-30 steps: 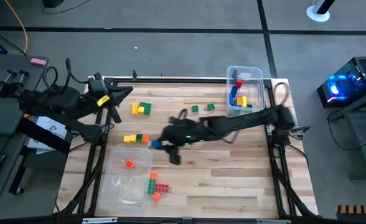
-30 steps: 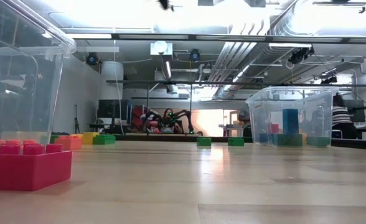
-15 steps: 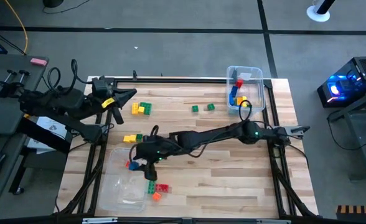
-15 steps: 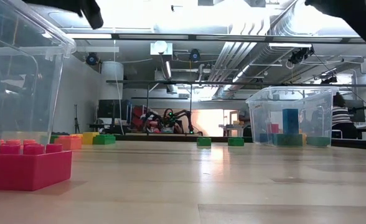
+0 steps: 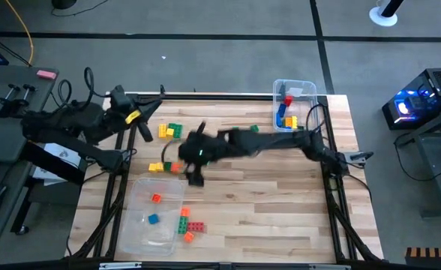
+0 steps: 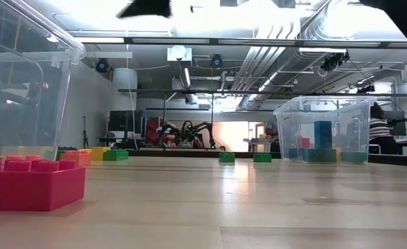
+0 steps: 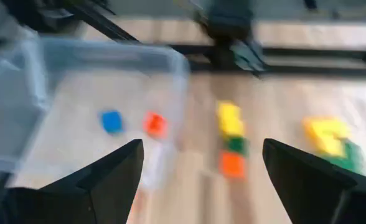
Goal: Sort blocks by size
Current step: Adjust the right transparent bin
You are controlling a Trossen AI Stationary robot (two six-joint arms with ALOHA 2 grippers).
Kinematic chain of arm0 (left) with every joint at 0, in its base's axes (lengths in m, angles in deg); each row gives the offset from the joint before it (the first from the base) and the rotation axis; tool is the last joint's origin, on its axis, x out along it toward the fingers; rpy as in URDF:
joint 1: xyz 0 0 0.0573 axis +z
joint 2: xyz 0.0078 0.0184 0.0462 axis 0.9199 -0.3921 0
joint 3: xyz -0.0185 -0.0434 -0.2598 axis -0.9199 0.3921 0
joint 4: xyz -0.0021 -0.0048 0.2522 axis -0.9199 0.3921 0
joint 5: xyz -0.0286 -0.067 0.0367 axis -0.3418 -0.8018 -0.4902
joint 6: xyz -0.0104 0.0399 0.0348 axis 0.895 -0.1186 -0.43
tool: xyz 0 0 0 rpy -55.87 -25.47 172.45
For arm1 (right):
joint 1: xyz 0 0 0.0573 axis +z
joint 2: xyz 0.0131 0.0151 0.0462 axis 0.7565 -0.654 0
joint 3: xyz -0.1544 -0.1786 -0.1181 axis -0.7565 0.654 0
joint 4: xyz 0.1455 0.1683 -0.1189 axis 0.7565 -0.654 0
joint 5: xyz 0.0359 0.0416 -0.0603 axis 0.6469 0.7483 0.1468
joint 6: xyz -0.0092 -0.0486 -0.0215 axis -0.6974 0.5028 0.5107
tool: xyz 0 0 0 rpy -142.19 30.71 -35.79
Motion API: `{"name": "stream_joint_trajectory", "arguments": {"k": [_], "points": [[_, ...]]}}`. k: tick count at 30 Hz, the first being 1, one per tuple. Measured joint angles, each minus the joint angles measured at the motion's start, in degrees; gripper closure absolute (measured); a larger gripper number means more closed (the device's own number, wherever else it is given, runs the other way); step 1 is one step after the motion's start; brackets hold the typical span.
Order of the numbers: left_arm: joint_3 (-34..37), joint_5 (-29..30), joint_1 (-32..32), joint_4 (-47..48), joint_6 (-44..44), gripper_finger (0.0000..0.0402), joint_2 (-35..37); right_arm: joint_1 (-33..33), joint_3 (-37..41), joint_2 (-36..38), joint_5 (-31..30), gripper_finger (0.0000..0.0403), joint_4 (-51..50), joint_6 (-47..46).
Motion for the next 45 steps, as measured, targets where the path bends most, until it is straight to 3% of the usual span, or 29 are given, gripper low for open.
{"name": "stream_joint_trajectory", "arguments": {"k": [3,6,10,13,17,23,27,30,37,45], "points": [[-0.1,-6.73,6.66,4.01,3.84,0.0389,-0.52,-3.41,0.04,1.85,-0.36,0.0086,-10.41,0.25],[0.77,-17.89,15.02,10.29,8.31,0.0384,-2.34,-6.39,0.11,2.18,-0.32,0.0089,-22.52,2.53],[7.41,-30.92,24.71,14.86,11.13,0.0383,-5.77,-8.92,0.23,2.22,1.0,0.009,-36.23,5.9],[14.67,-38.86,30.29,14.58,11.72,0.0382,-8.44,-10.7,4.36,4.84,2.51,0.009,-38.38,7.33],[19.4,-44.95,36.0,14.55,12.16,0.0379,-12.03,-14.13,22.37,16.32,2.72,0.009,-28.38,6.26],[18.69,-46.01,41.08,18.28,13.88,0.0329,-14.25,-20.19,58.5,36.89,3.22,0.0089,-6.33,-4.56],[18.69,-44.22,43.71,23.55,22.14,0.0267,-14.22,-22.28,75.81,46.15,9.36,0.0089,5.04,-8.8],[19.77,-42.21,44.45,26.72,31.16,0.0216,-14.2,-23.0,84.37,50.78,12.53,0.009,11.86,-7.56],[24.3,-40.49,45.65,25.95,47.4,0.0139,-15.86,-23.52,91.32,54.05,13.48,0.0089,13.18,3.71],[24.59,-38.38,45.74,20.89,50.28,0.0134,-20.0,-24.28,90.95,53.53,14.16,0.0089,18.01,6.12]]}}
